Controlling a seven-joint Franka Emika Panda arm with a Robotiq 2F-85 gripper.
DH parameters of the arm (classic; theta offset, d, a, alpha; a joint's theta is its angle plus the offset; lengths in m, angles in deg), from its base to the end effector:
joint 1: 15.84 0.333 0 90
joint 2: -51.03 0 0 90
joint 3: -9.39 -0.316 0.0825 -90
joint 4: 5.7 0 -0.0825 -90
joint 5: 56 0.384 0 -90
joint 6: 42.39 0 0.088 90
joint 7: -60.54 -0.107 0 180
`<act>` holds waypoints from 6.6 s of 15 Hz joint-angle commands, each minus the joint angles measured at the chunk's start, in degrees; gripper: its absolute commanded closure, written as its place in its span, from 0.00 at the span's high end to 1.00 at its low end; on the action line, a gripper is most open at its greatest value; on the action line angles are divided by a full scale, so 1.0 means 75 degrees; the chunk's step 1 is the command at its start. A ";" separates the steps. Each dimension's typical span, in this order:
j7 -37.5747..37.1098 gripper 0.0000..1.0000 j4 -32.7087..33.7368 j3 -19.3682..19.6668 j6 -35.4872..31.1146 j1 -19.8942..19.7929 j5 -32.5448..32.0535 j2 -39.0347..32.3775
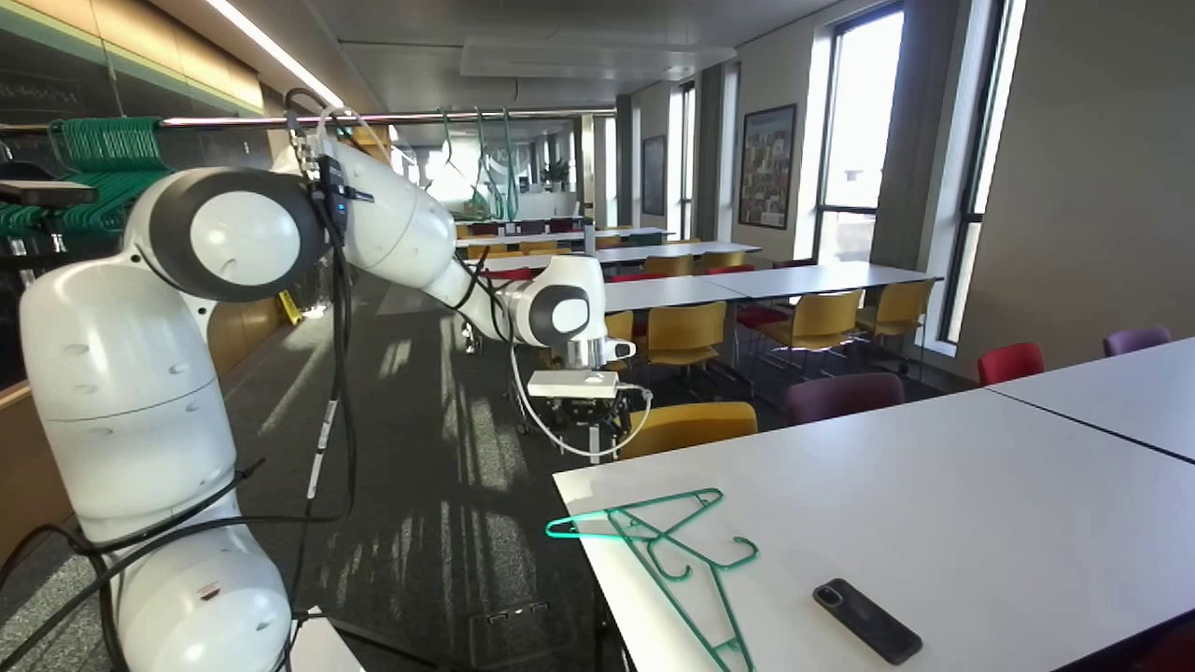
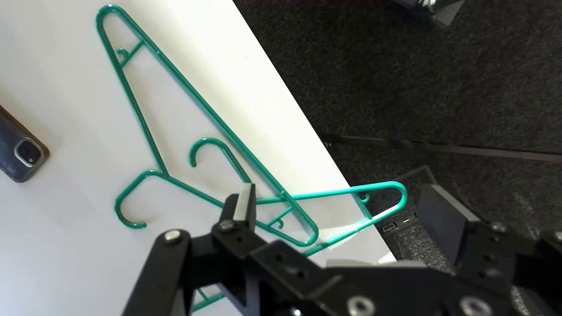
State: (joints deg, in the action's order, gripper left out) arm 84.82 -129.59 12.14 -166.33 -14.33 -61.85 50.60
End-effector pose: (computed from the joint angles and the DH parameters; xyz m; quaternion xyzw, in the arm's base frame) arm 0.5357 -0.0156 0.3926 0.9728 0.2275 -0.0126 0.0406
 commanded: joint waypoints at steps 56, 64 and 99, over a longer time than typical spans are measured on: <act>0.4671 1.00 0.3613 -0.0271 0.0103 -0.1376 -0.1135 -0.5622; 0.4598 0.51 0.3629 -0.0195 0.0316 -0.1359 -0.1163 -0.5670; -0.4406 0.02 0.0496 0.0050 -0.0790 0.0653 -0.4799 -0.0935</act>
State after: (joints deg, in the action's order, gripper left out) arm 57.73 -119.10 12.70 -170.46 -10.45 -93.23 34.97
